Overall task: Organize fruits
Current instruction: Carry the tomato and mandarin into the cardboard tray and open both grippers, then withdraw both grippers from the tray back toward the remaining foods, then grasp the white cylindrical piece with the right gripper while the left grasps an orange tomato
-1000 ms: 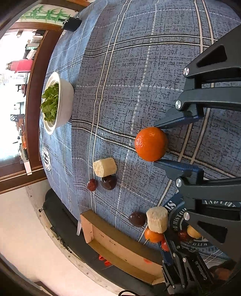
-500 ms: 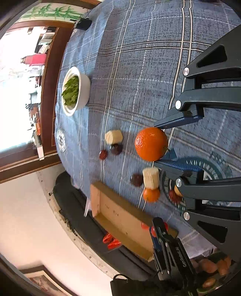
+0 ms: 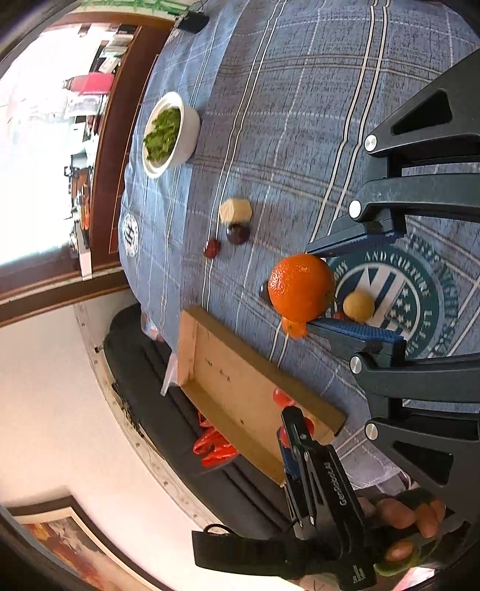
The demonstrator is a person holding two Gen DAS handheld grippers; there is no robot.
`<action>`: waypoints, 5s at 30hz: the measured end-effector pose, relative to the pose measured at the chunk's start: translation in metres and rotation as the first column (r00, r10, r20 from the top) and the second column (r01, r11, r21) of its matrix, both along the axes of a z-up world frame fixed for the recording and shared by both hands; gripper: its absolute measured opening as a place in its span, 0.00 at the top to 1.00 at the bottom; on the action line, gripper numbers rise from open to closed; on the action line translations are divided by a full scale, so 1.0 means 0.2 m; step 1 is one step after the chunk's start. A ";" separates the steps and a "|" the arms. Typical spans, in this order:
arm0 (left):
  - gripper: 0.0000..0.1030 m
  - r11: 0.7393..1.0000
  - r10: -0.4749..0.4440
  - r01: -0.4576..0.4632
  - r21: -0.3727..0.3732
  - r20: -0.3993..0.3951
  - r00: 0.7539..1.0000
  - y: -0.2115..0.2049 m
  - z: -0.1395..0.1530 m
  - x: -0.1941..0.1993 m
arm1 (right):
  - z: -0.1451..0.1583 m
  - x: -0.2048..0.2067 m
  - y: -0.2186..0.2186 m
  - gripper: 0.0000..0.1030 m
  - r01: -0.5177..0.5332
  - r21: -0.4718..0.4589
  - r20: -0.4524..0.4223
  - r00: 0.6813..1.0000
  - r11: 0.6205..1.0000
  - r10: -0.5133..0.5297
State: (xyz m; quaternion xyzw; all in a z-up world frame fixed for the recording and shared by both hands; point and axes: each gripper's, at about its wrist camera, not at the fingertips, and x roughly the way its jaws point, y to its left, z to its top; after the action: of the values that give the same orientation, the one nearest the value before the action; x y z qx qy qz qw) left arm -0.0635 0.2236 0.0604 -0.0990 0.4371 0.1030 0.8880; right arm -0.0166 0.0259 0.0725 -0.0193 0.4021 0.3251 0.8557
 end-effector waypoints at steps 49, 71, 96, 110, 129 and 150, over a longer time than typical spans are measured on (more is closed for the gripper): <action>0.70 0.960 0.278 -0.278 0.009 -0.074 0.958 0.69 -0.17 -0.03 | -0.18 0.02 1.07 0.67 -0.394 -0.035 -0.098 0.916 0.918 0.389; 0.57 0.967 0.253 -0.245 0.074 -0.131 0.959 0.70 -0.22 -0.01 | -0.29 0.08 1.18 0.64 -0.420 -0.066 -0.154 0.901 0.905 0.406; 0.55 0.977 0.208 -0.204 0.057 -0.065 0.976 0.52 -0.03 -0.07 | -0.02 0.06 0.60 0.57 -0.268 0.042 -0.076 0.960 0.963 0.271; 0.55 0.993 0.110 -0.108 0.036 -0.051 0.993 0.26 0.03 -0.03 | -0.01 0.11 0.17 0.52 -0.107 0.038 -0.064 0.992 0.994 0.109; 0.54 0.998 -0.064 0.067 0.023 -0.085 0.994 -0.11 0.01 0.07 | -0.09 0.14 -0.09 0.52 -0.010 0.037 -0.090 0.996 0.999 0.014; 0.54 0.994 -0.105 0.106 0.002 -0.139 0.985 -0.13 -0.10 0.18 | -0.31 0.31 0.23 0.55 -0.064 -0.038 -0.153 0.987 0.997 0.057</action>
State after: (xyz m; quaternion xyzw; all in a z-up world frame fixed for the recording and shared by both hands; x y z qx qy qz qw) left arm -0.0285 0.1984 0.0396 -0.0641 0.5020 0.0647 0.8601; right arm 0.0457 0.0714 0.0096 -0.0250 0.4720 0.3428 0.8118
